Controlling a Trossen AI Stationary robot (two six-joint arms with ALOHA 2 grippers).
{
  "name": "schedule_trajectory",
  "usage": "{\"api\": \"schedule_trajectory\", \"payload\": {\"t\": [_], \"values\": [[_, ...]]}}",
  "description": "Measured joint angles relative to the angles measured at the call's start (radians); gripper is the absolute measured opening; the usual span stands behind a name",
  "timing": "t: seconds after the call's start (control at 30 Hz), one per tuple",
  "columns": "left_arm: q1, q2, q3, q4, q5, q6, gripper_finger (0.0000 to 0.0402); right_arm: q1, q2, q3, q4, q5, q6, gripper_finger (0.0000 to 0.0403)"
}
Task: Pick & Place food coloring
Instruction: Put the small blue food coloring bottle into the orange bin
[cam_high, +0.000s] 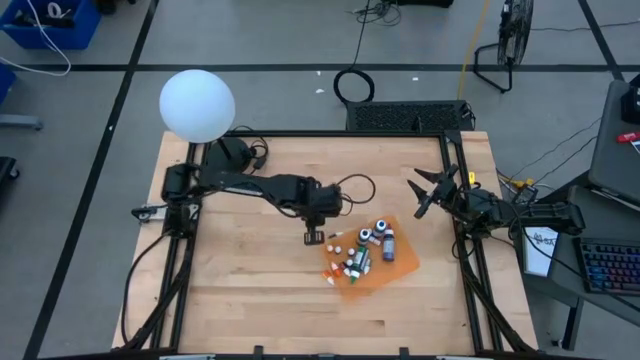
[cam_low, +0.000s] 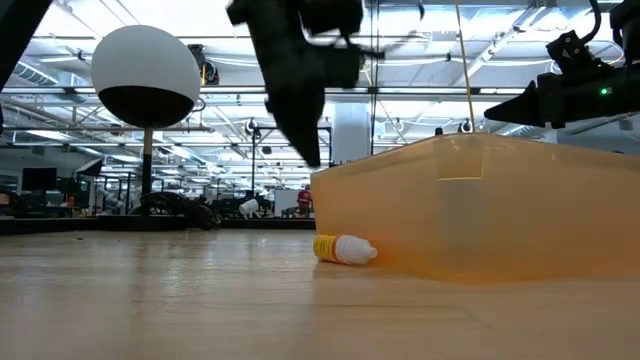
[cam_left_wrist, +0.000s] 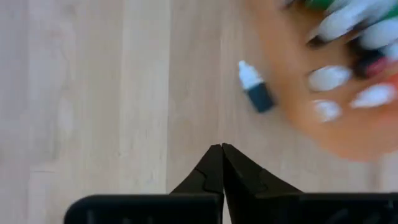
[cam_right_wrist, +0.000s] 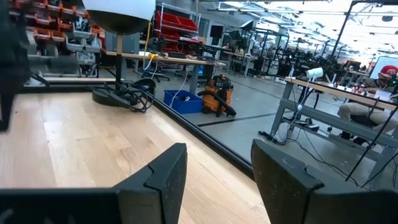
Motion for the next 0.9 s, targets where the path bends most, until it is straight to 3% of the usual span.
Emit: {"api": "schedule_trajectory", "payload": {"t": [0.27, 0.5, 0.9], "values": [[-0.02, -0.079, 0.003, 0.018, 0.032, -0.019, 0.0014, 0.0, 0.0, 0.0, 0.0, 0.0, 0.0, 0.0167], [-0.018, 0.019, 0.004, 0.1, 0.12, -0.009, 0.0027, 0.0, 0.0, 0.0, 0.0, 0.0, 0.0, 0.0167], [-0.018, 0.189, 0.003, 0.185, 0.114, -0.011, 0.0205, 0.0, 0.0, 0.0, 0.0, 0.0, 0.0, 0.0167]]}}
